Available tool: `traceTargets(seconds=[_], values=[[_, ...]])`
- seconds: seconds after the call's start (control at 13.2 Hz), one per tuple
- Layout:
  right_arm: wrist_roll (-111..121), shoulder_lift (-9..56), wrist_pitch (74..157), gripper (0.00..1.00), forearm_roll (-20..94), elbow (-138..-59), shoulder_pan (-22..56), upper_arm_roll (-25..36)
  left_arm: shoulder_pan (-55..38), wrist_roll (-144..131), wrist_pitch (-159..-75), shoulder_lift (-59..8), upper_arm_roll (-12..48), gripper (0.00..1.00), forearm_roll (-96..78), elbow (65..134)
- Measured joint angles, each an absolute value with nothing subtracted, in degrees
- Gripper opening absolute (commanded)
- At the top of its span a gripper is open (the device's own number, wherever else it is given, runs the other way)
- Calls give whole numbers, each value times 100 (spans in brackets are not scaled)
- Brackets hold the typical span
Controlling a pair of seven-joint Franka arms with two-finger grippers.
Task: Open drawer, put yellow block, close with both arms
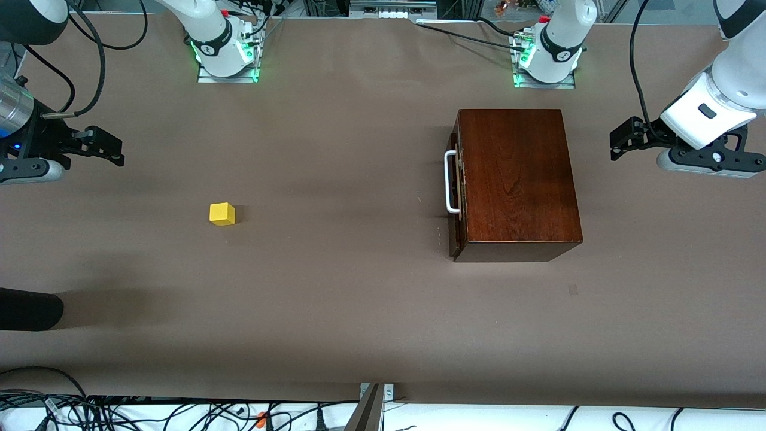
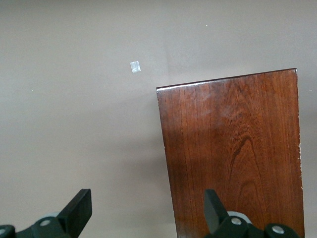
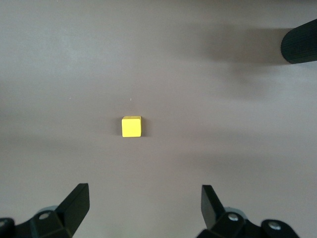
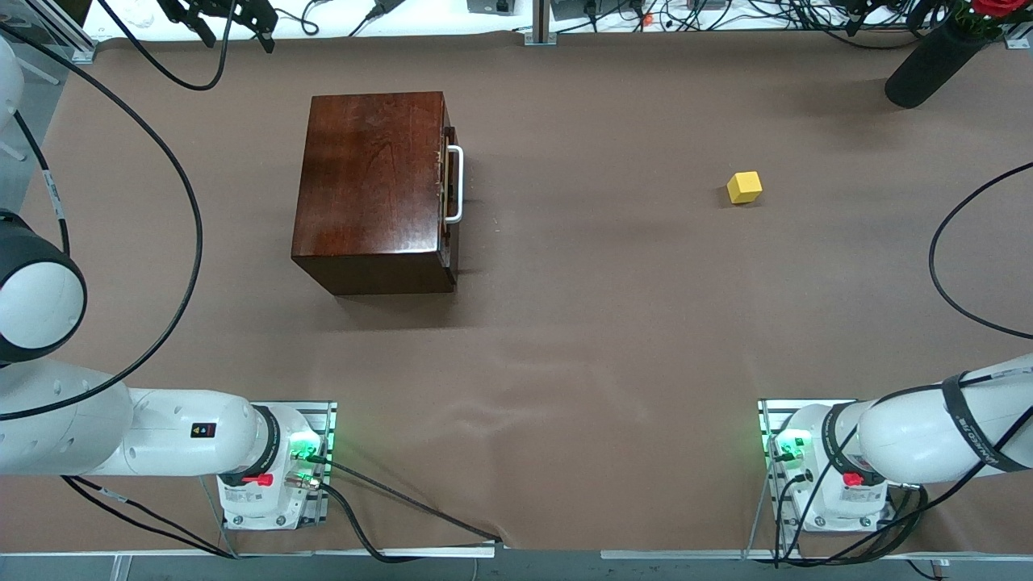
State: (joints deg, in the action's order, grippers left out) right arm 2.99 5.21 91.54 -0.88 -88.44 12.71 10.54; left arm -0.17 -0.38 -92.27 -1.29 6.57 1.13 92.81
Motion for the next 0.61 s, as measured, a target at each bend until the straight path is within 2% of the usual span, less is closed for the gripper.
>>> traceTargets(seconds=[0.61], values=[[299, 521, 9154, 100, -88, -8844, 1271, 1054, -10, -38, -9224, -132, 617, 100, 113, 9281]])
